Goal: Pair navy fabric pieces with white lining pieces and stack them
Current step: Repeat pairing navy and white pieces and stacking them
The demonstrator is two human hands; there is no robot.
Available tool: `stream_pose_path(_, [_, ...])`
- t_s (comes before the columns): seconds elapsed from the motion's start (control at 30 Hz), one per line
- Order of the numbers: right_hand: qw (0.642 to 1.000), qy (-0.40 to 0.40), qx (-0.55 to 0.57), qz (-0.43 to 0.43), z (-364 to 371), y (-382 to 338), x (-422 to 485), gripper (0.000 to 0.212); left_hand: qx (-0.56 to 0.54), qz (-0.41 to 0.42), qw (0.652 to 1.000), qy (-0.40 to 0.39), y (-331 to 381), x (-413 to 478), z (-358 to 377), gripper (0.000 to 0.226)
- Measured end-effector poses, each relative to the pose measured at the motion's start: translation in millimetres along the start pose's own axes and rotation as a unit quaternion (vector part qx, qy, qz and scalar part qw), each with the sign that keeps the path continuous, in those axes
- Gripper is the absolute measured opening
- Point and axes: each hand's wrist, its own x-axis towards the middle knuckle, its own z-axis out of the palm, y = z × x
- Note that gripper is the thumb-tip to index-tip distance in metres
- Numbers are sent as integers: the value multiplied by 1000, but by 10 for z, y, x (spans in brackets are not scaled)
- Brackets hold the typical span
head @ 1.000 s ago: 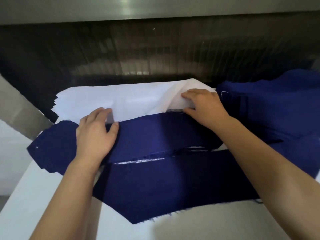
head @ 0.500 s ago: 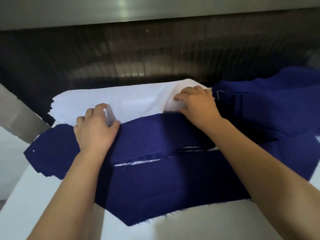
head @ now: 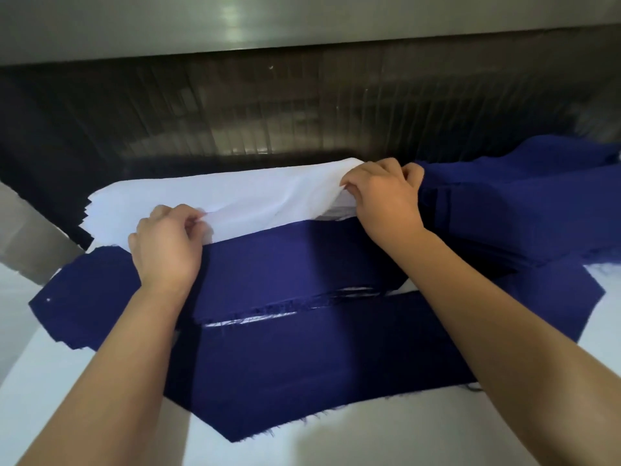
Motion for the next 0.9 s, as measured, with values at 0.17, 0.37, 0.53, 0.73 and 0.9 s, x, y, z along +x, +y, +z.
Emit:
stream_pose_path(0.17, [999, 42, 1, 2, -172, 86, -70, 26, 8, 1, 1000, 23, 69, -24, -211, 19])
stream_pose_path(0.37, [992, 96, 77, 16, -364, 189, -235, 22, -10, 66, 997, 25, 214, -32, -543, 20])
stream_pose_path(0.53, [967, 149, 205, 35, -504, 287, -483, 22, -70, 111, 991, 1, 331, -108, -701, 16])
stream_pose_path(0.73, [948, 153, 277, 35, -622, 552, -922, 21, -141, 147, 974, -101, 450, -275, -755, 16])
stream_pose_path(0.9, [953, 76, 292, -17, -642, 751, -1303, 25, -199, 125, 953, -192, 455, -513, -733, 15])
